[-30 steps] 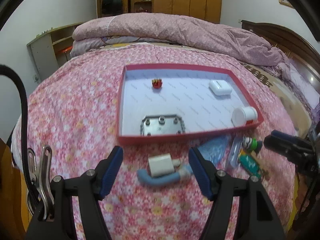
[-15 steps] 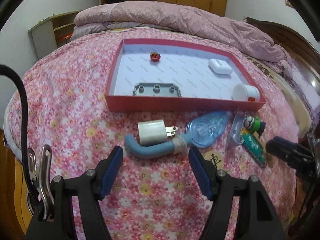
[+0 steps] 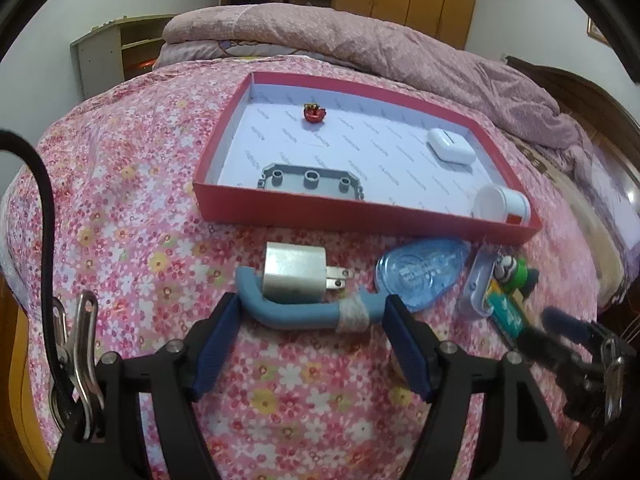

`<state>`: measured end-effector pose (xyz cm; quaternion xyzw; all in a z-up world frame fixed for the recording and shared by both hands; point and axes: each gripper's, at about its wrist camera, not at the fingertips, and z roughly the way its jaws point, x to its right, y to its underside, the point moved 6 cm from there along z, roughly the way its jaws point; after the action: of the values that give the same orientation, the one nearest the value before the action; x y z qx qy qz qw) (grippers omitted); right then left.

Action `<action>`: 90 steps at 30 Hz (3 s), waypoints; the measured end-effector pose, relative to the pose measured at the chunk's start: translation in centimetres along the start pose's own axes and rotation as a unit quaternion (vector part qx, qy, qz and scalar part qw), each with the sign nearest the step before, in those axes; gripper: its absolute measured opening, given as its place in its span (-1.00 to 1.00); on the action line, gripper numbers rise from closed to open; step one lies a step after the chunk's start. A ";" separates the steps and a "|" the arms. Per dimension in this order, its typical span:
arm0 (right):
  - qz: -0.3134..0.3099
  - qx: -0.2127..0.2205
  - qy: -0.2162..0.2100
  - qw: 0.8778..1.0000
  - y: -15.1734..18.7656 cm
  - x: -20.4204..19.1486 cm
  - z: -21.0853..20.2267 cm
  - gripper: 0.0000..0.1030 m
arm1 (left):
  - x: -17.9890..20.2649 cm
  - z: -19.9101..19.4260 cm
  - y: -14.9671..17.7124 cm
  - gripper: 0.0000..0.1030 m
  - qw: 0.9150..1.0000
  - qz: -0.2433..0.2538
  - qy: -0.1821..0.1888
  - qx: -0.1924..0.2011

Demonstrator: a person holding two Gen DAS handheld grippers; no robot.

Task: Organize rigid objects
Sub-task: 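Withdraw both tools from the tray toward the remaining objects, then grasp the blue curved handle with the left tool while the right tool grasps the wooden chess piece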

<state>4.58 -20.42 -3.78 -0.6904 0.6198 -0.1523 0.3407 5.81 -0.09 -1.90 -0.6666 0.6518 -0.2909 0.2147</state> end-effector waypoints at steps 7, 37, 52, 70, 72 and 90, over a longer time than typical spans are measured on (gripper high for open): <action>-0.008 0.002 -0.003 1.000 0.0 -0.3 0.2 0.56 | 0.5 0.1 0.1 0.43 0.999 0.034 -0.012 0.002; -0.028 0.003 -0.023 0.999 0.3 -3.2 -1.4 0.41 | -1.5 -0.2 0.3 0.42 0.996 0.081 0.026 0.023; -0.052 -0.014 -0.044 0.998 0.8 -6.6 -1.6 0.41 | -2.3 -1.3 0.6 -0.22 0.995 0.083 0.058 0.019; -0.149 -0.017 0.010 0.989 0.4 -12.2 3.4 -0.36 | -5.4 -3.5 1.1 0.28 0.993 0.093 0.059 0.040; -0.139 -0.017 0.005 0.990 0.6 -11.7 3.1 -0.36 | -5.1 -3.3 0.5 0.50 0.990 0.119 0.068 0.045; -0.106 -0.024 -0.031 0.994 1.5 -10.1 2.2 -0.36 | -3.3 0.3 -0.5 0.15 0.978 0.192 0.079 0.025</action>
<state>2.97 -10.07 -4.21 -0.7647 0.5358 -0.1511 0.3246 6.48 3.20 -2.14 -0.4986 0.7749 -0.3123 0.2310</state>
